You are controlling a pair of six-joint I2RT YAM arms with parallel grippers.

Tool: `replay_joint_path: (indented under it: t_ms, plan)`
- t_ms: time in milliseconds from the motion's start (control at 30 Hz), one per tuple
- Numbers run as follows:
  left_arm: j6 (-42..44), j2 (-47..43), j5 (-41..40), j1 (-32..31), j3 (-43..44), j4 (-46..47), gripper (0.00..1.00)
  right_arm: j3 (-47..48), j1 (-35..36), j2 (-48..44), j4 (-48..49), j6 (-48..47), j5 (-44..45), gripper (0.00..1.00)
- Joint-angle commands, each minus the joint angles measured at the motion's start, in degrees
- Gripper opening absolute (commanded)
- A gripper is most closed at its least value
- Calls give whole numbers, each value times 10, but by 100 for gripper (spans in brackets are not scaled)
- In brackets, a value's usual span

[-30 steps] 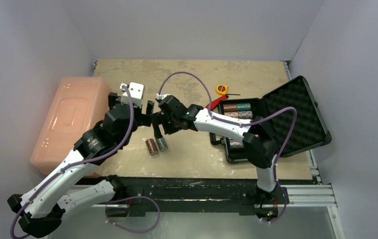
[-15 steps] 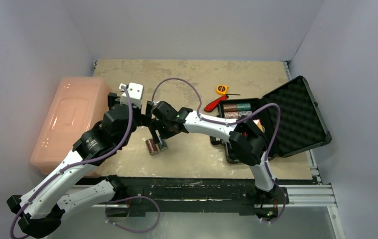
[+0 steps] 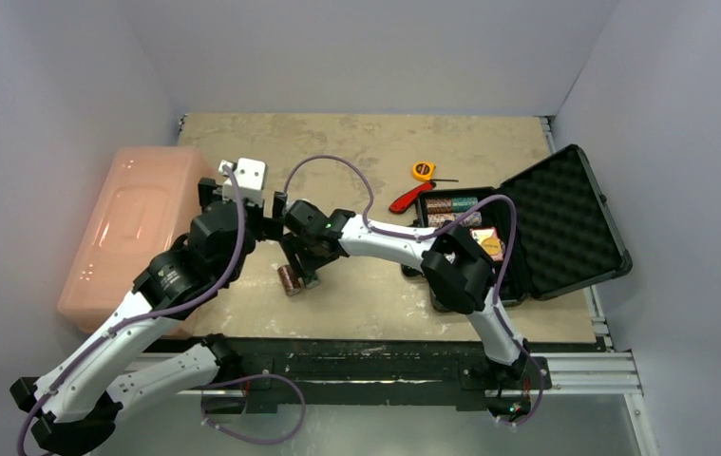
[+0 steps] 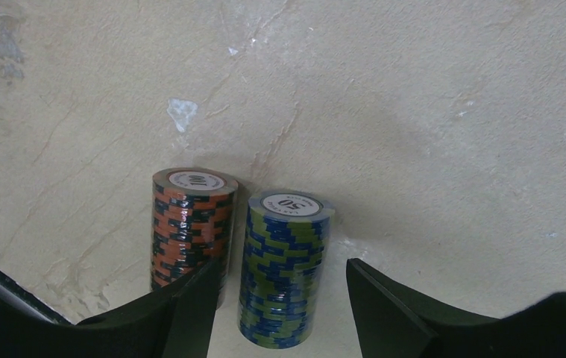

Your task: Pack up texas hold em set

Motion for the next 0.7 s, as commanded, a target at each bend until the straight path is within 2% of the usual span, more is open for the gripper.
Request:
replay_joint_path:
  t_ms: [0,167,500,667]
  plan:
    - [14,-11,-21,4,9,14,91,23,8,3,-12,-6,17,66]
    - [13,-14,-21,5,9,14,90,22,9,10,-12,-5,24,65]
    - [12,-17,-14,10,8,13,90,21,9,22,-15,-6,34,46]
    - [11,-17,-14,12,8,12,90,18,10,27,-13,-6,28,44]
